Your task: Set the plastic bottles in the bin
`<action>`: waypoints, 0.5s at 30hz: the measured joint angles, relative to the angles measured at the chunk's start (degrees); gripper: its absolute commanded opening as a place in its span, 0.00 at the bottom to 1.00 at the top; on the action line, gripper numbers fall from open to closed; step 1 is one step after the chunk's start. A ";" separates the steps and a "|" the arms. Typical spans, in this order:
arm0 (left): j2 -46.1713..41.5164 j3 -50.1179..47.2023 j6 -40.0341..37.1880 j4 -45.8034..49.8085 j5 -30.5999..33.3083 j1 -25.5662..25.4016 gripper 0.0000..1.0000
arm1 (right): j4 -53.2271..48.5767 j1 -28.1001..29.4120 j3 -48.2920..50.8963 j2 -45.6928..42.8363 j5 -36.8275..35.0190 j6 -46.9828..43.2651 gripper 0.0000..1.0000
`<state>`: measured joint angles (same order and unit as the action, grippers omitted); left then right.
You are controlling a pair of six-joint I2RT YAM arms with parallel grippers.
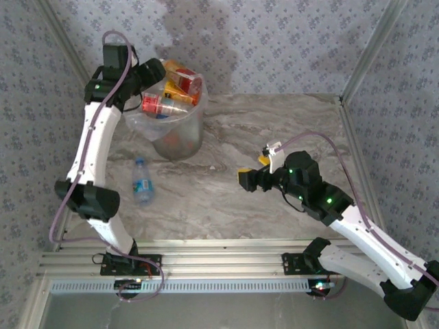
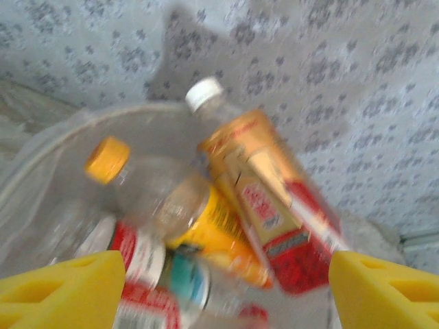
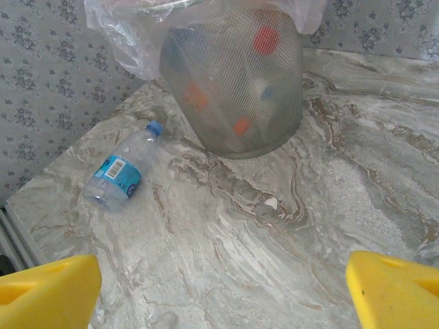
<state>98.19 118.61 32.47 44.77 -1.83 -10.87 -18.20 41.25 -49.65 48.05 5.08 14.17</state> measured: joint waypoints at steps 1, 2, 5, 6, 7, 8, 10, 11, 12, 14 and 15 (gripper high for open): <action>-2.34 -2.95 -1.14 0.22 0.00 0.00 0.79 | 0.00 -0.04 0.00 0.26 0.28 0.00 0.94; -5.05 -6.40 -2.12 0.22 0.04 0.00 0.79 | 0.00 -0.04 0.00 0.57 0.59 -0.02 0.94; -14.34 -18.75 -4.02 0.50 0.35 0.00 0.79 | 0.02 -0.15 -0.15 1.86 1.55 -0.02 0.94; -17.31 -22.60 -4.24 0.66 0.48 0.00 0.80 | 0.02 -0.17 -0.24 2.25 1.79 -0.04 0.94; -20.20 -26.38 -4.42 0.81 0.72 0.00 0.80 | 0.02 -0.22 -0.35 2.67 2.03 -0.04 0.94; -23.17 -30.10 -4.39 1.22 1.11 0.00 0.81 | 0.04 -0.26 -0.48 2.99 2.29 -0.02 0.94; -28.00 -36.15 -4.33 2.05 1.70 0.00 0.82 | 0.07 -0.26 -0.76 3.52 2.69 -0.04 0.94; -30.60 -39.34 -3.93 2.49 1.99 0.00 0.83 | 0.13 -0.26 -0.96 3.76 3.02 -0.04 0.94; -32.39 -41.55 -3.72 3.04 2.23 0.00 0.83 | 0.20 -0.26 -1.09 3.89 3.30 -0.07 0.94; -36.26 -46.64 -2.82 3.82 2.40 0.00 0.84 | 0.46 -0.26 -1.38 4.22 3.93 -0.07 0.94; -37.46 -48.43 -2.45 4.17 2.38 0.00 0.84 | 0.46 -0.26 -1.53 4.42 4.39 -0.04 0.95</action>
<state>60.73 70.17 30.02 48.95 0.56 -10.87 -17.74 40.99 -51.18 52.47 9.47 14.13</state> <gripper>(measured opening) 0.831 0.942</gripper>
